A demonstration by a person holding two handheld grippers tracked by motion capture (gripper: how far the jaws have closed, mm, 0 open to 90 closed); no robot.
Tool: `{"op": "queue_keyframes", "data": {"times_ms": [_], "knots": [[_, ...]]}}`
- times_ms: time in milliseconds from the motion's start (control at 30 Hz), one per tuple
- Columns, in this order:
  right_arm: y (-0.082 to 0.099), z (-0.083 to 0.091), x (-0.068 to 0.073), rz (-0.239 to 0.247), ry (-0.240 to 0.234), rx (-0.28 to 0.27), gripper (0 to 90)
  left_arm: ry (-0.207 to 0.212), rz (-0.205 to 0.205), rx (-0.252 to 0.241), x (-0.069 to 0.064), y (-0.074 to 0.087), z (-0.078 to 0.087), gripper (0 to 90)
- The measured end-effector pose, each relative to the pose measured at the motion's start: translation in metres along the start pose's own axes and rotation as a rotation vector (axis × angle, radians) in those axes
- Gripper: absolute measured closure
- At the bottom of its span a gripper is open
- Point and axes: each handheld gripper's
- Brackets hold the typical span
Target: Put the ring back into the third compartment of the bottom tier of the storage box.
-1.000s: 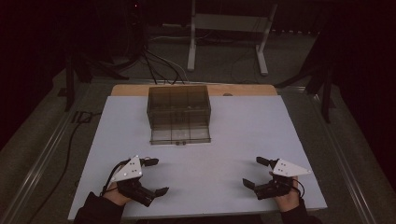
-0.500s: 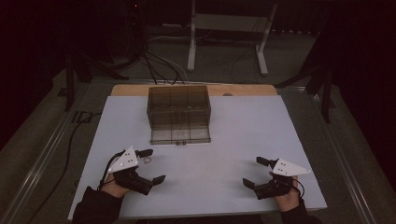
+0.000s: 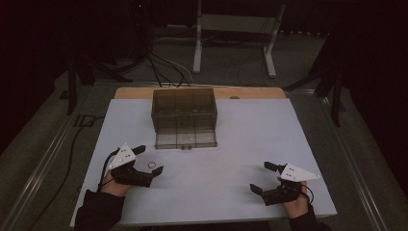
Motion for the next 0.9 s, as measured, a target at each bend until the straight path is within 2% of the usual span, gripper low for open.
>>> {"op": "queue_keyframes", "data": {"times_ms": [33, 67, 100, 133, 167, 200, 233, 267, 333, 367, 533, 600, 633, 667, 700, 733, 767, 800, 833, 867, 900], "knots": [[0.0, 0.0, 0.0, 0.0, 0.002, 0.001, 0.0, -0.011, 0.019, 0.01, 0.004, 0.002, -0.001, 1.3], [0.0, 0.0, 0.0, 0.0, 0.002, 0.001, 0.0, -0.011, 0.019, 0.01, 0.004, 0.002, -0.001, 1.5], [0.0, 0.0, 0.0, 0.001, 0.002, 0.002, 0.0, -0.031, 0.036, 0.023, 0.006, 0.004, -0.001, 1.5], [0.0, 0.0, 0.0, 0.002, 0.002, 0.003, 0.0, -0.031, 0.036, 0.023, 0.006, 0.004, -0.001, 1.5], [0.0, 0.0, 0.0, -0.001, 0.001, 0.003, 0.0, -0.06, 0.052, 0.033, 0.009, 0.005, -0.001, 1.5], [0.0, 0.0, 0.0, -0.001, 0.001, 0.003, 0.0, -0.06, 0.052, 0.033, 0.009, 0.005, -0.001, 1.5], [0.0, -0.001, 0.0, 0.0, 0.002, 0.004, 0.0, -0.08, 0.081, 0.037, 0.011, 0.006, -0.002, 1.5], [0.0, -0.001, 0.0, 0.0, 0.002, 0.004, 0.0, -0.08, 0.081, 0.037, 0.011, 0.006, -0.002, 1.7], [0.0, 0.0, 0.0, -0.002, 0.002, 0.004, 0.0, -0.103, 0.096, 0.058, 0.014, 0.007, -0.003, 4.2], [0.0, 0.0, 0.0, -0.003, 0.003, 0.006, 0.0, -0.115, 0.102, 0.085, 0.015, 0.009, -0.006, 5.0], [0.0, 0.0, 0.0, -0.004, 0.003, 0.005, 0.0, -0.126, 0.12, 0.119, 0.019, 0.015, -0.01, 5.9], [0.0, 0.0, 0.0, -0.005, 0.004, 0.007, 0.0, -0.117, 0.127, 0.117, 0.02, 0.016, -0.01, 6.5], [0.0, 0.0, 0.0, -0.004, 0.006, 0.007, 0.0, -0.106, 0.154, 0.143, 0.021, 0.017, -0.012, 6.5], [0.0, 0.0, 0.0, -0.004, 0.006, 0.007, 0.0, -0.106, 0.154, 0.143, 0.021, 0.017, -0.012, 6.8], [0.0, 0.0, 0.0, 0.0, 0.018, 0.008, 0.0, -0.109, 0.18, 0.166, 0.022, 0.018, -0.012, 7.5], [0.0, 0.0, 0.0, -0.001, 0.015, 0.004, 0.0, -0.109, 0.18, 0.166, 0.022, 0.018, -0.012, 7.9], [0.0, 0.0, 0.0, -0.004, 0.018, 0.004, 0.0, -0.133, 0.183, 0.188, 0.023, 0.017, -0.012, 9.0], [0.0, 0.0, 0.0, -0.004, 0.018, 0.004, 0.0, -0.133, 0.183, 0.188, 0.023, 0.017, -0.012, 13.1], [0.0, 0.001, -0.001, -0.006, 0.018, 0.004, 0.0, -0.157, 0.188, 0.185, 0.023, 0.017, -0.011, 15.9], [0.0, 0.001, -0.001, -0.007, 0.018, 0.004, 0.0, -0.157, 0.188, 0.185, 0.023, 0.017, -0.011, 16.3], [0.0, 0.001, -0.001, -0.006, 0.018, 0.004, 0.0, -0.174, 0.205, 0.194, 0.023, 0.016, -0.011, 16.9]]}}
Point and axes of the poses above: each handheld gripper's, and its own axes: z roughly backward along the jaws, y roughly out of its underside, x roughly to its left
